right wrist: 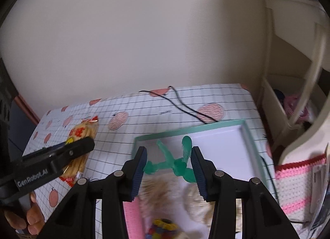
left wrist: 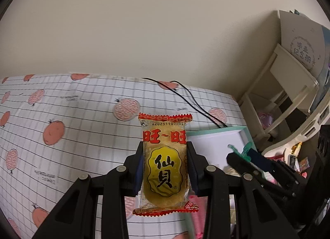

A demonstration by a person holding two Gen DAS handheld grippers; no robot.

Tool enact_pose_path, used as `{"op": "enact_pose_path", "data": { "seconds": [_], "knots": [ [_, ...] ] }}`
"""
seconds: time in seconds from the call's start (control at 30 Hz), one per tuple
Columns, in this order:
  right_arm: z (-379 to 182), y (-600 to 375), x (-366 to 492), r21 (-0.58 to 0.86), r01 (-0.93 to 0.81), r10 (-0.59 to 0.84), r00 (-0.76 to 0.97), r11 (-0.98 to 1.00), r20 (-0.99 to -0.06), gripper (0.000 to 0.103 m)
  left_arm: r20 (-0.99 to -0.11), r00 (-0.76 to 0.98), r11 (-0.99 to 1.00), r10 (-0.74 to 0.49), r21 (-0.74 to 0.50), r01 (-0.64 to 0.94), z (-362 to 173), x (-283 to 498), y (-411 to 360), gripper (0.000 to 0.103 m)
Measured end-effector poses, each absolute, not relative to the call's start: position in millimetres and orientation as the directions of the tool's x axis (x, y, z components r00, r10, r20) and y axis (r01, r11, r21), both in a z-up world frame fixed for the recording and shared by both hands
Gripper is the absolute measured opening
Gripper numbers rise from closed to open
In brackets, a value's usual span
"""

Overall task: Organize objects
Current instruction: 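Carry the yellow packet with the left tool while the right tool carries the green toy to the tray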

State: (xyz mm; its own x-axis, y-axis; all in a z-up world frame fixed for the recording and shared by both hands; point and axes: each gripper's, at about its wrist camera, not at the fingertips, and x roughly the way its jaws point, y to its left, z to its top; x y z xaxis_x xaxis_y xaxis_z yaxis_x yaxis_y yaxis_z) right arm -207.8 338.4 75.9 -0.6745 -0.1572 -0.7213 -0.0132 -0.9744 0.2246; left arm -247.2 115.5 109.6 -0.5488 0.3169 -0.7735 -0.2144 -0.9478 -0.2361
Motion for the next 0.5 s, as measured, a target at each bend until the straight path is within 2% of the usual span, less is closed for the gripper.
{"op": "enact_pose_path", "data": {
  "seconds": [0.5],
  "knots": [
    [68, 380, -203, 0.239, -0.08, -0.127, -0.664, -0.968, -0.737, 0.047, -0.791, -0.505, -0.928, 0.345, -0.206, -0.311, 104, -232, 184, 0.038]
  ]
}}
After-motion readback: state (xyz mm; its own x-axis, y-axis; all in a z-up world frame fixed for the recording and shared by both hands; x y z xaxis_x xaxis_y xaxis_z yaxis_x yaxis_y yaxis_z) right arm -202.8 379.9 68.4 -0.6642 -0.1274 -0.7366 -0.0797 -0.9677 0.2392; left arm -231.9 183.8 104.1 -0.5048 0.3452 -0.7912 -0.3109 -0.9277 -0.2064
